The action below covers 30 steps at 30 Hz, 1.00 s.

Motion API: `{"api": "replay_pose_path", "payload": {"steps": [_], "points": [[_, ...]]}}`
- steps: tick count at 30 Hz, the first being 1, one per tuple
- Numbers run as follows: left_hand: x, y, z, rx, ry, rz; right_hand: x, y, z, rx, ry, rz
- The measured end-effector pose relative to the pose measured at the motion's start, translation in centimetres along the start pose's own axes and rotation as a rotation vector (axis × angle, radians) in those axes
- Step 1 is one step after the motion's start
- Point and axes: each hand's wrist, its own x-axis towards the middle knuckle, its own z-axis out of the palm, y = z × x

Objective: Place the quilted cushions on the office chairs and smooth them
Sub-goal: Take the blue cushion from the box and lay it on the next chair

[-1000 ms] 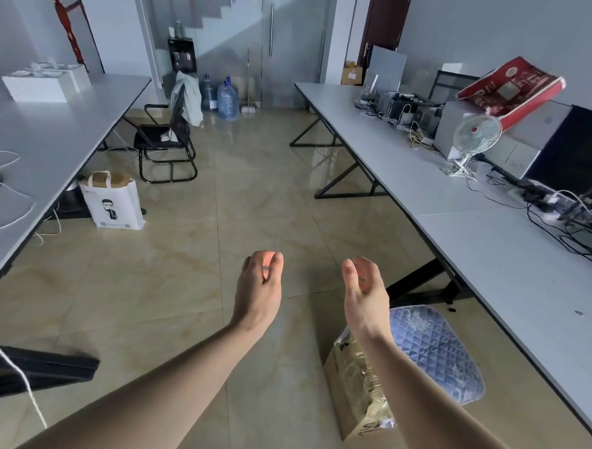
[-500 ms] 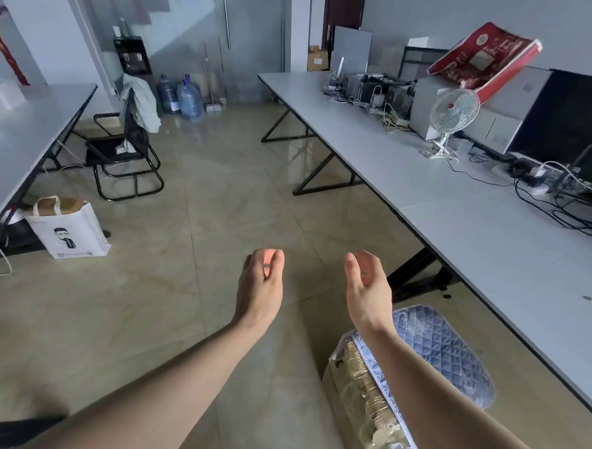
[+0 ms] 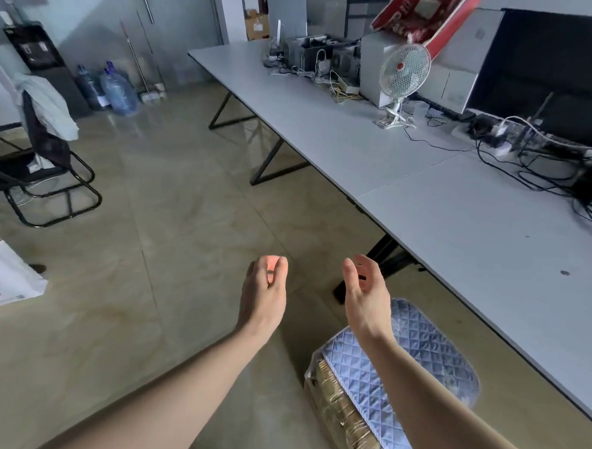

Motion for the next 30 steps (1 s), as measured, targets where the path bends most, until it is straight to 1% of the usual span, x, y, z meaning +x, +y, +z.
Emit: {"api": "replay_pose_path", "payload": {"steps": [6,16,22,27,30], "points": [[1.3,-1.2,6.1,0.085,-0.129,-0.007,2.4,5.1,-2.9,0.008,0.107,0.122],[2.9,-5.3,15.3,0.207,-0.401,0.005,2.0,15.1,-8.2,-0.065,0.313,0.334],[5.3,-9.0,19.8,0.313,-0.561,0.049,1.3,20.5,-8.1,-0.071,0.454,0.480],[7.5,-13.5,22.4,0.497,-0.677,0.073,0.2,26.1,-6.2,-0.079,0.550,0.597],[9.1,-16.6,23.8,0.568,-0.722,0.100,-0.2,30.2,-5.3,-0.119,0.597,0.669]]}}
